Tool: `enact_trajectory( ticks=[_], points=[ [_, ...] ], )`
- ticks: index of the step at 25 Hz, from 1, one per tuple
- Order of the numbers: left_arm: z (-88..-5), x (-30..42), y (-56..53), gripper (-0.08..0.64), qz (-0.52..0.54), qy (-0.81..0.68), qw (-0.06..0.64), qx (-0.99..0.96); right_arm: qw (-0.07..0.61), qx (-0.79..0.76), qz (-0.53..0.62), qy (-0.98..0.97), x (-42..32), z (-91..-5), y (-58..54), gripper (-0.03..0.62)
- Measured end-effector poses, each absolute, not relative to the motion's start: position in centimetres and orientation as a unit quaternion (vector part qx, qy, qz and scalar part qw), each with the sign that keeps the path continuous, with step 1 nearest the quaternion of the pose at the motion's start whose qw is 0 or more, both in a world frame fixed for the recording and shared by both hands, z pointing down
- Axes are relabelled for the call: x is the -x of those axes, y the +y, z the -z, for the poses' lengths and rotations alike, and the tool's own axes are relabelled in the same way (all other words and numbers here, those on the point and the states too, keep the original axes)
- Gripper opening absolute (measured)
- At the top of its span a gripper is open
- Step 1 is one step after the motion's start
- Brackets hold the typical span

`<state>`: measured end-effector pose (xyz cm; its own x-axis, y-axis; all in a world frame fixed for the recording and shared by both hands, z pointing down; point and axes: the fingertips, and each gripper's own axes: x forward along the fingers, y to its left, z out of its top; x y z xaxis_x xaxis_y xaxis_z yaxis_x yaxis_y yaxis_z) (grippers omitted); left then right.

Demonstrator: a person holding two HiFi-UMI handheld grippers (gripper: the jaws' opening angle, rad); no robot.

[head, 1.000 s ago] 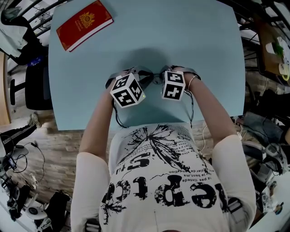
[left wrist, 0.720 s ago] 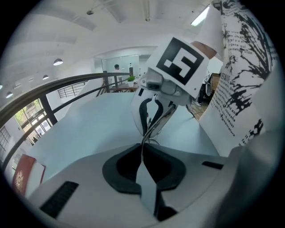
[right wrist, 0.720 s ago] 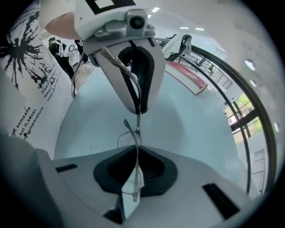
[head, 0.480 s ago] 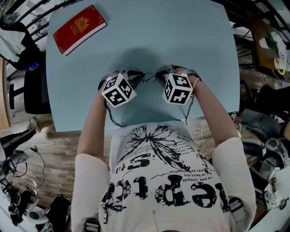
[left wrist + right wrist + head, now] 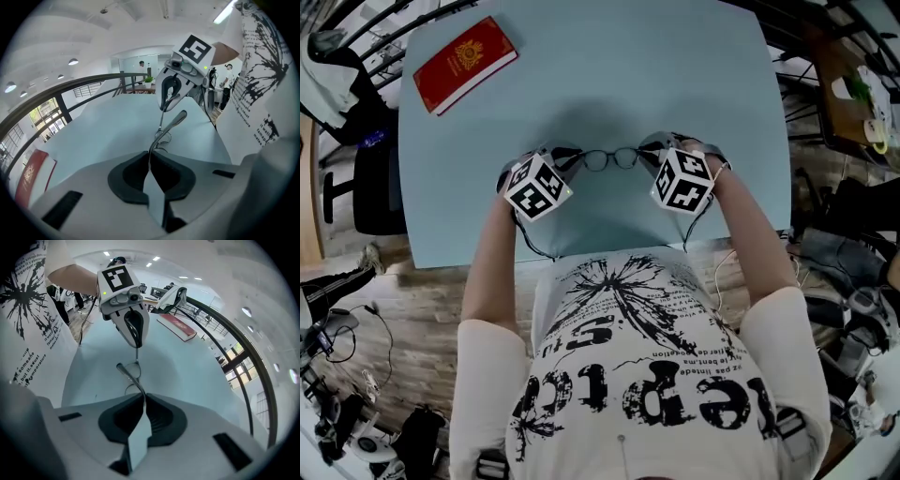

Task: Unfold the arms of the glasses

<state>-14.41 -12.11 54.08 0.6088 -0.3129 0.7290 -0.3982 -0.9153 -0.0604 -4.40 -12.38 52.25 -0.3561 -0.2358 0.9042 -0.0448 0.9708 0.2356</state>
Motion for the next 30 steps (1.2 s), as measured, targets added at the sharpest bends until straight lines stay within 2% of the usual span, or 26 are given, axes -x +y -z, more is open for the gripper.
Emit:
enact_trajectory(
  ticks=[8, 22, 24, 26, 30],
  points=[
    [-54.0, 14.5, -12.2, 0.028, -0.381, -0.236, 0.060, -0.892, 0.568, -0.100, 0.076, -0.813, 1.4, -52.8, -11.7, 0.029],
    [-54.0, 14.7, -12.0, 0.028, -0.360, -0.265, 0.088, -0.890, 0.535, -0.150, 0.069, -0.829, 1.5, -52.8, -12.2, 0.040],
    [-53.8, 14.7, -11.8, 0.040, -0.350, -0.268, 0.094, -0.893, 0.527, -0.156, 0.060, -0.833, 1.4, -52.9, -11.9, 0.065],
    [-53.8, 14.9, -11.5, 0.077, -0.343, -0.276, 0.100, -0.892, 0.519, -0.157, 0.049, -0.839, 1.4, -53.0, -11.4, 0.067],
    [-53.9, 15.4, -10.5, 0.100, -0.349, -0.288, 0.108, -0.885, 0.512, -0.154, 0.047, -0.844, 1.5, -53.2, -10.3, 0.067]
  ],
)
